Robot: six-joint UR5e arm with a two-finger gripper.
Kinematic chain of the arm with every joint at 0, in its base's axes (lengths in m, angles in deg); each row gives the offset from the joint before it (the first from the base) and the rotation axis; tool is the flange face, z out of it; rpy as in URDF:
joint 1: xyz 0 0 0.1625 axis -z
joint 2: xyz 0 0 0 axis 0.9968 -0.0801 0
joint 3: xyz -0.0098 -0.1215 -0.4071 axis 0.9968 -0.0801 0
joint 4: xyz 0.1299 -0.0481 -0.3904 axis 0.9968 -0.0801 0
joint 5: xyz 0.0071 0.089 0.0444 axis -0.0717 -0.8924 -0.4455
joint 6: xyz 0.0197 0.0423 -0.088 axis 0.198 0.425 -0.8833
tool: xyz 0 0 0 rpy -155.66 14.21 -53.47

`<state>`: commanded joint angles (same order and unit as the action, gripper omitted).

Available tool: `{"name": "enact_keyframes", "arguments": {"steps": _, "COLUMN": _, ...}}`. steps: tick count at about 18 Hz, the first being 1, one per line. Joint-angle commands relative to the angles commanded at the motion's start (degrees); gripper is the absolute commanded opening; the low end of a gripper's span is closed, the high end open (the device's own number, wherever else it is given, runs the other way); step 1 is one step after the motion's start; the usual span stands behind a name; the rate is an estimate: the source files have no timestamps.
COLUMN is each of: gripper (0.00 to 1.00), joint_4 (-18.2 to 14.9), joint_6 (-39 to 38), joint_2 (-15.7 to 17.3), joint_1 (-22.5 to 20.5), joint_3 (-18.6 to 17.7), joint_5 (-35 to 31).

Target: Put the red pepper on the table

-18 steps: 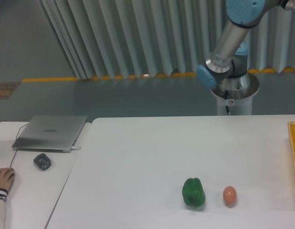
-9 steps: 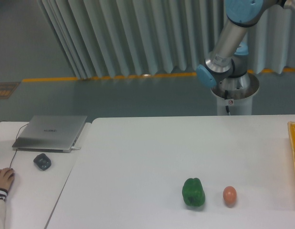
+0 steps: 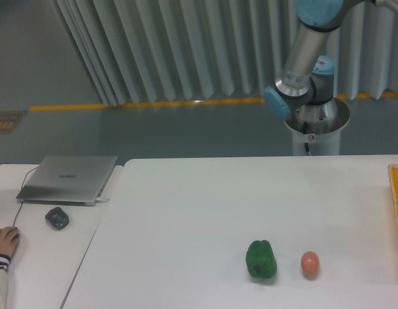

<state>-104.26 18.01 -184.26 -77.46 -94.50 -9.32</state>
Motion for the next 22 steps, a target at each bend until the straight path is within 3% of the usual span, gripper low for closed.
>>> {"name": "enact_keyframes", "arguments": {"steps": 6, "gripper": 0.45, "joint_4": -4.23, "joint_6": 0.19, "joint_2": 2.03, "joint_1": 5.27, "joint_3": 0.53, "joint_5": -0.17}}
{"name": "enact_keyframes", "arguments": {"steps": 12, "gripper": 0.45, "joint_4": -10.73, "joint_6": -2.96, "joint_2": 4.22, "joint_1": 11.50, "joint_3": 0.79, "joint_5": 0.79}}
{"name": "enact_keyframes", "arguments": {"steps": 16, "gripper": 0.45, "joint_4": -11.00, "joint_6": -8.85, "joint_2": 4.40, "joint_1": 15.99, "joint_3": 0.62, "joint_5": 2.27}}
{"name": "enact_keyframes", "arguments": {"steps": 19, "gripper": 0.46, "joint_4": -11.18, "joint_6": -12.55, "joint_2": 4.66, "joint_1": 16.79, "joint_3": -0.70, "joint_5": 10.18}}
{"name": "enact_keyframes", "arguments": {"steps": 22, "gripper": 0.48, "joint_4": -10.74, "joint_6": -12.73, "joint_2": 4.49, "joint_1": 19.07, "joint_3": -2.11, "joint_5": 9.32}}
